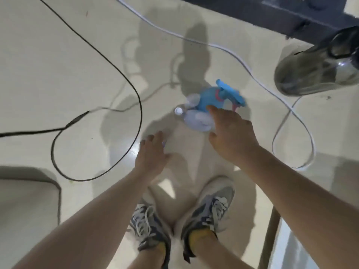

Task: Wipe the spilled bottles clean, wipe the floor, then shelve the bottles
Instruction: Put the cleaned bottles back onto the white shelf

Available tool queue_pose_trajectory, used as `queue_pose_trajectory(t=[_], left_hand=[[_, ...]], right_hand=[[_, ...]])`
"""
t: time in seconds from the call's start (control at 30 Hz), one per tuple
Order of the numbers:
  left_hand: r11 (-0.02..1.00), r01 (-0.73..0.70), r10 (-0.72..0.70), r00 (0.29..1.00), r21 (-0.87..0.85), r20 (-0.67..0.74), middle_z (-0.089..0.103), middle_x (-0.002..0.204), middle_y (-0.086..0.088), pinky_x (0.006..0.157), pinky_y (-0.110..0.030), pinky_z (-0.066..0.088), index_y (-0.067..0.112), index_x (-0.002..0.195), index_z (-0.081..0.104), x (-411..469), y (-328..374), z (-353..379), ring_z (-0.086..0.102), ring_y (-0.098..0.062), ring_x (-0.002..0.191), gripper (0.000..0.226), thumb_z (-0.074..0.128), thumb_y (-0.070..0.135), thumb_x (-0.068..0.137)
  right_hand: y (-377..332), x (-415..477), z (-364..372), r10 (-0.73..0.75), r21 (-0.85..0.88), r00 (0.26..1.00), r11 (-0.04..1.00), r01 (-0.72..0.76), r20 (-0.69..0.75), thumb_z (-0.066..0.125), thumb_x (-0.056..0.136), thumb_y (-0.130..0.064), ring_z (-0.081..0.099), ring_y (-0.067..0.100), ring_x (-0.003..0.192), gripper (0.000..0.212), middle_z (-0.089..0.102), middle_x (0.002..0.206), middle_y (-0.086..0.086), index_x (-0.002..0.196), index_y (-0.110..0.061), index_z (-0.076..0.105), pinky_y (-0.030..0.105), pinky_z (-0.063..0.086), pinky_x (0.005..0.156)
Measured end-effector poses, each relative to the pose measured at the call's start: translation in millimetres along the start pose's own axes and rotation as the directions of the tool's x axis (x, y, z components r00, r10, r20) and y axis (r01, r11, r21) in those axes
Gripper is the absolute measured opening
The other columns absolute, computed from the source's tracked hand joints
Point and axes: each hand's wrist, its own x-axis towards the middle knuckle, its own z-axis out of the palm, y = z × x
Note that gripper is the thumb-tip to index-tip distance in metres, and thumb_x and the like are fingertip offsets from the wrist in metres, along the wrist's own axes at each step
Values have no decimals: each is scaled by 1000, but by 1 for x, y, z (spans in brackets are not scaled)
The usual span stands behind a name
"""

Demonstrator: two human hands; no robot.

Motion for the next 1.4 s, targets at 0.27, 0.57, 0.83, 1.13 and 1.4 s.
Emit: queue_pose_trajectory(t=[0.27, 0.57, 0.83, 1.13, 1.4], left_hand=[[977, -23, -15, 985, -213, -174, 46, 100, 3, 71, -29, 34, 25, 117, 44, 51, 11, -11, 55, -29, 99, 52, 55, 5, 70], [973, -210, 180, 951, -98, -250, 55, 82, 8, 67, -28, 34, 36, 104, 61, 48, 47, -51, 58, -22, 89, 21, 56, 51, 90], [793, -107, 93, 994, -600, -55, 71, 72, 2, 65, -43, 57, 30, 98, 64, -169, 155, -194, 70, -16, 61, 23, 77, 36, 80], [736, -373, 486, 872, -564, 57, 60, 57, 8, 53, -33, 44, 23, 76, 61, -406, 313, -341, 57, -17, 56, 22, 76, 39, 72], [555, -736, 831, 509, -388, 224, 59, 57, 18, 51, -23, 42, 41, 85, 66, -554, 446, -325, 50, -6, 52, 19, 79, 33, 75]], right_hand=[[5, 19, 32, 67, 306, 998, 950, -65, 3, 66, 89, -34, 60, 31, 78, 35, 61, 86, 6, 112, -18, 44, 39, 51, 72], [6, -9, 37, 345, 766, 939, 601, -231, 12, 68, 90, -30, 59, 18, 75, 24, 63, 83, -5, 105, -17, 53, 28, 44, 62], [1, -195, -129, 701, 939, 691, 94, -330, 173, 69, 88, -38, 67, 37, 79, 27, 70, 77, 14, 85, -12, 65, 57, 56, 72], [-24, -463, -347, 917, 992, 390, 117, -51, -88, 67, 90, -28, 65, 7, 70, 7, 72, 73, -7, 91, -24, 73, 12, 46, 63], [19, -655, -398, 961, 956, -72, 255, -146, -268, 62, 94, -39, 63, 17, 67, 17, 66, 68, 0, 85, -26, 66, 34, 53, 79]])
